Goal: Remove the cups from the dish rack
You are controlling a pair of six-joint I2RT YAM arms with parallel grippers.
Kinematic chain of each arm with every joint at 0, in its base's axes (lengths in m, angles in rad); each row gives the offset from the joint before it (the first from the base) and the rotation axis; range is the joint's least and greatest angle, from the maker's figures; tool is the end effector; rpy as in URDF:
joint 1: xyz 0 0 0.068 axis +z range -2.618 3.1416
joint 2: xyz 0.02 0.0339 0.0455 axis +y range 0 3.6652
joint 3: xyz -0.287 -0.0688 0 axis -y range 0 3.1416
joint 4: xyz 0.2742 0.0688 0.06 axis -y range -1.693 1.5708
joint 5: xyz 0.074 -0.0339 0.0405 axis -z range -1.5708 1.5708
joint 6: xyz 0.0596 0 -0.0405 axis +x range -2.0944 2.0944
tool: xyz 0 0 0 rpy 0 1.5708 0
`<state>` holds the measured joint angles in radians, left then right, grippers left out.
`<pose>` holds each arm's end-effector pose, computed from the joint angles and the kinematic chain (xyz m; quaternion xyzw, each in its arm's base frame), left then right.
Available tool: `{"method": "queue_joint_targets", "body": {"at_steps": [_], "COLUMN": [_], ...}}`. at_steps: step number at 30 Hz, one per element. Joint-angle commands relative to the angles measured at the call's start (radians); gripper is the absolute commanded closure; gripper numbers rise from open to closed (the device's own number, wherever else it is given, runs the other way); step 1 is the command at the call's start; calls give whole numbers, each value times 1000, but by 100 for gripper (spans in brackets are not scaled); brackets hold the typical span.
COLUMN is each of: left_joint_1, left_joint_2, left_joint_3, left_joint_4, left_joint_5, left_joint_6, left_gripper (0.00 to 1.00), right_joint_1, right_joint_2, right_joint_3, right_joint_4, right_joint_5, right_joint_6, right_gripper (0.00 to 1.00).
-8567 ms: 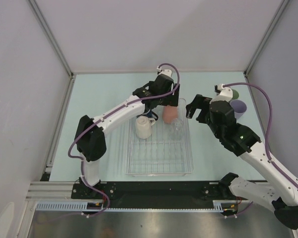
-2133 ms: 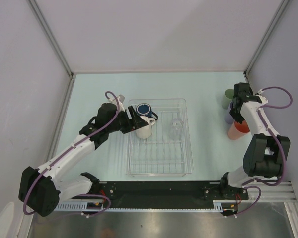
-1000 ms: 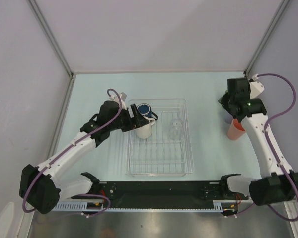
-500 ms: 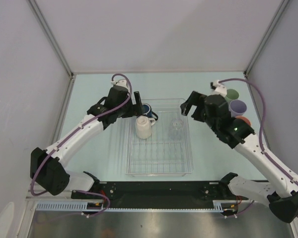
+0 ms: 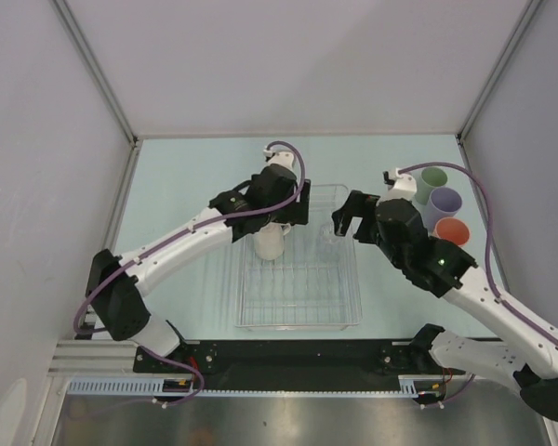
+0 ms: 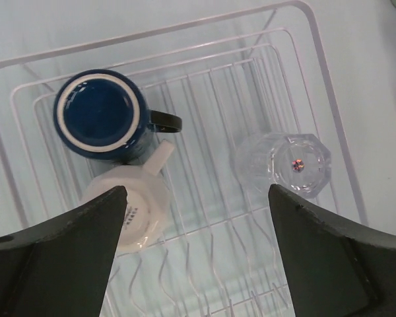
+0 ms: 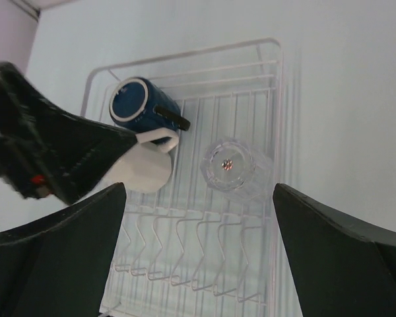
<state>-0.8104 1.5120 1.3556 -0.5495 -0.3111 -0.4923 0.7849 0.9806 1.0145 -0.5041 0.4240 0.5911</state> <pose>0.2771 -0.2648 0.3317 0.0780 0.8959 -0.1391 0.4145 0.1918 0.1570 0.3631 0.0289 0.8400 0.1861 0.5088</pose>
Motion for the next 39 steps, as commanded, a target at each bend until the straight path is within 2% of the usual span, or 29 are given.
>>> {"method": "queue_joint_targets", "body": {"at_steps": [1, 6, 12, 22, 36, 39], "left_joint_1": [-39, -64, -99, -136, -144, -144], "left_joint_2": [82, 175, 217, 258, 410, 421], "left_joint_3": [82, 99, 109, 151, 209, 211], "left_joint_4": [11, 45, 98, 123, 122, 120], "left_joint_5": [4, 62, 135, 147, 152, 148], "left_joint_6": [14, -14, -31, -35, -32, -28], "left_gripper": [7, 7, 7, 7, 7, 11], "right_joint_1": [4, 4, 4, 5, 4, 4], "right_joint_2": [-112, -166, -177, -180, -195, -194], "right_joint_3": [10, 13, 12, -4, -24, -31], "right_joint_4": [4, -14, -43, -36, -37, -28], "right_joint_5": [96, 85, 91, 78, 81, 76], "right_joint_6": [22, 27, 27, 27, 26, 29], "right_gripper": [0, 0, 0, 0, 0, 0]}}
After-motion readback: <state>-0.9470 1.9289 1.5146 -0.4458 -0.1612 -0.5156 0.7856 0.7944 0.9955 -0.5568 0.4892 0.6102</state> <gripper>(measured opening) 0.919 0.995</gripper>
